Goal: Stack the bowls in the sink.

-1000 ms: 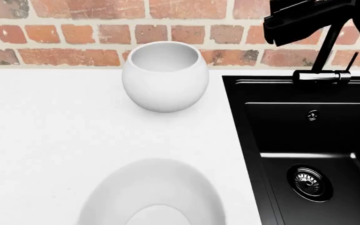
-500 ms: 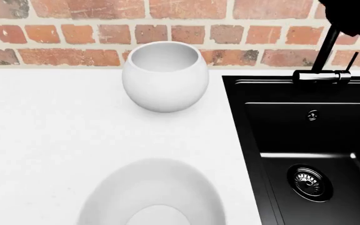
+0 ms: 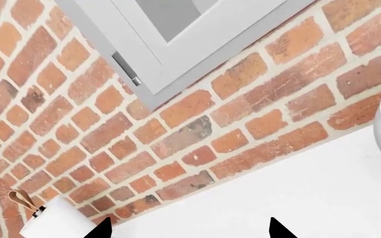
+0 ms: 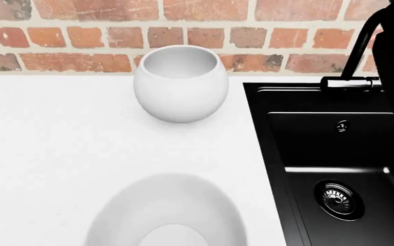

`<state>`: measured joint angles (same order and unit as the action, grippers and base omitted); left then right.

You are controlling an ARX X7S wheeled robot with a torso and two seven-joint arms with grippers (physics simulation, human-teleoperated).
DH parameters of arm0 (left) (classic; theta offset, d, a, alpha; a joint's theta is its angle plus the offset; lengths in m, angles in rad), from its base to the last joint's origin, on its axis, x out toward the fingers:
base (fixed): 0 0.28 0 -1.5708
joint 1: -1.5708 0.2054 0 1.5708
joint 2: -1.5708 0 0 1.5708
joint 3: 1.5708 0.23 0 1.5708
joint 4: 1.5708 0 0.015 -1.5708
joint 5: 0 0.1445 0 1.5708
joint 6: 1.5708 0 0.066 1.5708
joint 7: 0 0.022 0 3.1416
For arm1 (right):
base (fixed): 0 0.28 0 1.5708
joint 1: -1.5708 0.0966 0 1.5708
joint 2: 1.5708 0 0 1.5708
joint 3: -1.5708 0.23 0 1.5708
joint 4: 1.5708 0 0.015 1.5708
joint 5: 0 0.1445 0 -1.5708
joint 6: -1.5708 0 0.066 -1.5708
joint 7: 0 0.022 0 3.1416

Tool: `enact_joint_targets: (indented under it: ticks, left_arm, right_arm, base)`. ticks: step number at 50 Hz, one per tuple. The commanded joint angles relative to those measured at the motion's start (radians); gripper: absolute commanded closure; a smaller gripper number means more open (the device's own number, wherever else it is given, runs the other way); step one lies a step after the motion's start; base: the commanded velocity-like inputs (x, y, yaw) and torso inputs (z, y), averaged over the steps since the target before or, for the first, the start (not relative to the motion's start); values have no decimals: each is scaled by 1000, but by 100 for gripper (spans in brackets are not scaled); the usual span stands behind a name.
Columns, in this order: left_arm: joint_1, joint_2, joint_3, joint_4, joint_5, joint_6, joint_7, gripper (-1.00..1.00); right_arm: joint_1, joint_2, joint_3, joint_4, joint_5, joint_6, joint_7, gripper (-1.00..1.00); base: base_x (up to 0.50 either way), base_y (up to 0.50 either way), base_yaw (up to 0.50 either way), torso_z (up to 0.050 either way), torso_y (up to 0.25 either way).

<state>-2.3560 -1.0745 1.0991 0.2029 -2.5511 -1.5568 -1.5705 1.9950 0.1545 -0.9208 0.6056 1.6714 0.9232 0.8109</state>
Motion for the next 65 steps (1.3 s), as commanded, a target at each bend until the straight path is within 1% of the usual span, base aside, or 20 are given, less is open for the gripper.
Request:
enact_joint_targets:
  ticks: [1, 5, 11, 21, 24, 26, 31, 35, 43, 49, 54, 65]
  left_arm:
    - [0, -11, -2, 6, -9, 7, 0, -100]
    - [0, -12, 1, 9, -11, 12, 0, -100]
    - [0, -11, 6, 14, -15, 19, 0, -100]
    - [0, -19, 10, 22, -15, 22, 0, -100]
    - [0, -16, 13, 24, -16, 26, 0, -100]
    - [0, -15, 15, 25, -17, 27, 0, -100]
    - [0, -23, 15, 31, -21, 28, 1, -100]
    - [0, -27, 18, 35, -22, 31, 1, -100]
    - [1, -34, 29, 48, -26, 42, 1, -100]
    - [2, -39, 34, 58, -27, 49, 2, -100]
    - [3, -37, 39, 66, -27, 58, 5, -100]
    - [12, -48, 38, 80, -19, 64, 16, -100]
  right_arm:
    - [-50, -74, -33, 186, -39, -38, -106, -100]
    - [-60, -86, -28, 224, -33, -52, -96, -100]
    - [-97, -108, 12, 289, 16, -88, -31, -100]
    - [-100, -136, -25, 389, 16, -58, -42, -100]
    - [-92, -152, -63, 412, 14, -29, -48, -100]
    - [-102, -152, -61, 427, 62, -62, 32, -100]
    - [-99, -151, -97, 459, 134, -71, 113, -100]
    - [-103, -150, -110, 471, 160, -73, 146, -100]
    - [-114, -152, -152, 491, 204, -114, 160, -100]
    - [-117, -154, -229, 495, 281, -149, 165, -100]
    - [-115, -154, -319, 499, 378, -194, 156, -100]
    - [-128, -154, -494, 498, 530, -277, 139, -100]
  base:
    - [0, 0, 0, 0, 0]
    - [0, 0, 0, 0, 0]
    - [0, 0, 0, 0, 0]
    - [0, 0, 0, 0, 0]
    - [0, 0, 0, 0, 0]
    - [0, 0, 0, 0, 0]
    - [0, 0, 0, 0, 0]
    - [0, 0, 0, 0, 0]
    - [0, 0, 0, 0, 0]
    - [0, 0, 0, 0, 0]
    - [0, 0, 0, 0, 0]
    - [0, 0, 0, 0, 0]
